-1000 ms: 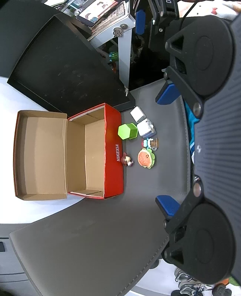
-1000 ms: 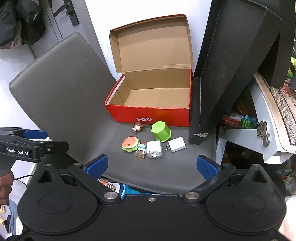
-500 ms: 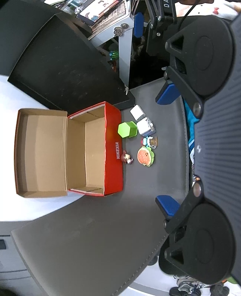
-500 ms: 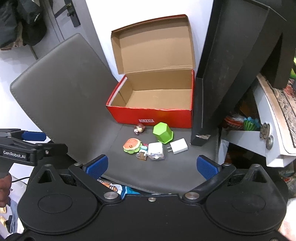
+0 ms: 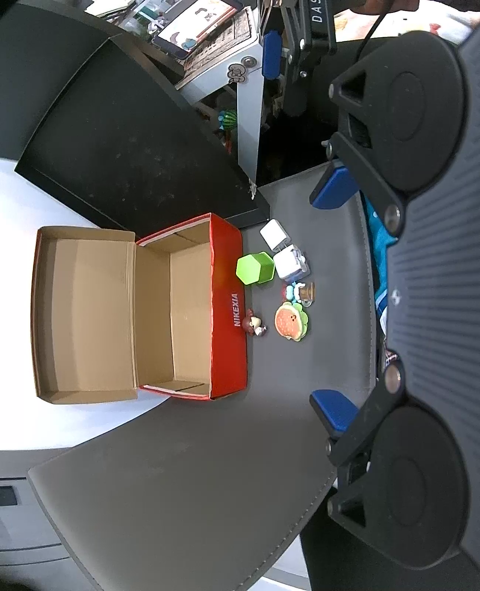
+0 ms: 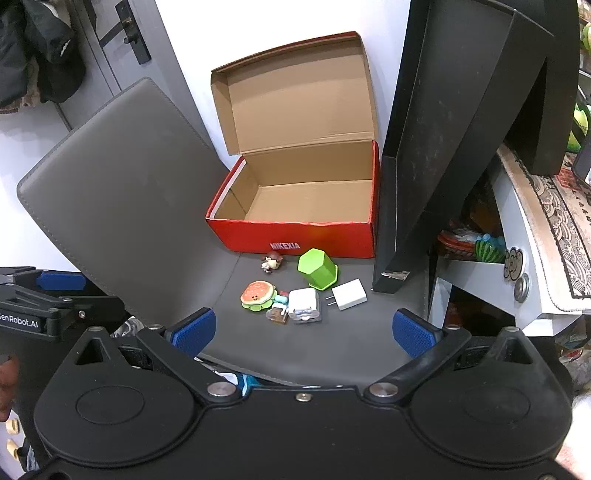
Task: Organize objects
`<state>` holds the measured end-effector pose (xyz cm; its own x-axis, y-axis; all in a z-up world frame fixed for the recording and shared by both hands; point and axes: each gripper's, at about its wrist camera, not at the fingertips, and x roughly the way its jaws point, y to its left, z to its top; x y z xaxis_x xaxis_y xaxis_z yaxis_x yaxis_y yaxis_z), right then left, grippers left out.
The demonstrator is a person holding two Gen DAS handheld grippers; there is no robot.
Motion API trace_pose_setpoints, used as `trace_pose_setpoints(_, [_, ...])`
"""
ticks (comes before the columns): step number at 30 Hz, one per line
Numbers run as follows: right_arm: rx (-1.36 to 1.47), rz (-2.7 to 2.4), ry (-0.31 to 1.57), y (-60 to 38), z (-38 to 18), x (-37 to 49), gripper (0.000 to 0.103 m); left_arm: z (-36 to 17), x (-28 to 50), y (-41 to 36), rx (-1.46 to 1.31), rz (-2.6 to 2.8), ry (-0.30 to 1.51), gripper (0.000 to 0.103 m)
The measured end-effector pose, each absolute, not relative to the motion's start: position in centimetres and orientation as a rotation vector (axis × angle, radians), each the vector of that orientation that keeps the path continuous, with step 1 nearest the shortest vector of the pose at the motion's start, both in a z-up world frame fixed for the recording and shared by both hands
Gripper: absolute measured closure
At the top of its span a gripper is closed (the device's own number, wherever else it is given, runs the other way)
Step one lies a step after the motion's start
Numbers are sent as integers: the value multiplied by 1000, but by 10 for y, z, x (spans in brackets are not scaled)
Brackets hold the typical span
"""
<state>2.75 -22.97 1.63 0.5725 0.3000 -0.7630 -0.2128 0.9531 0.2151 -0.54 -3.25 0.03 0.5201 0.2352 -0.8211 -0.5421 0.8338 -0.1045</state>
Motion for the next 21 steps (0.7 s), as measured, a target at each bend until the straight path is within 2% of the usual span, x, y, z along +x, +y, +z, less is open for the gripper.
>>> trace_pose_setpoints(21, [67, 320, 901, -217, 27, 22, 0, 7, -22, -23, -487, 717, 836, 0])
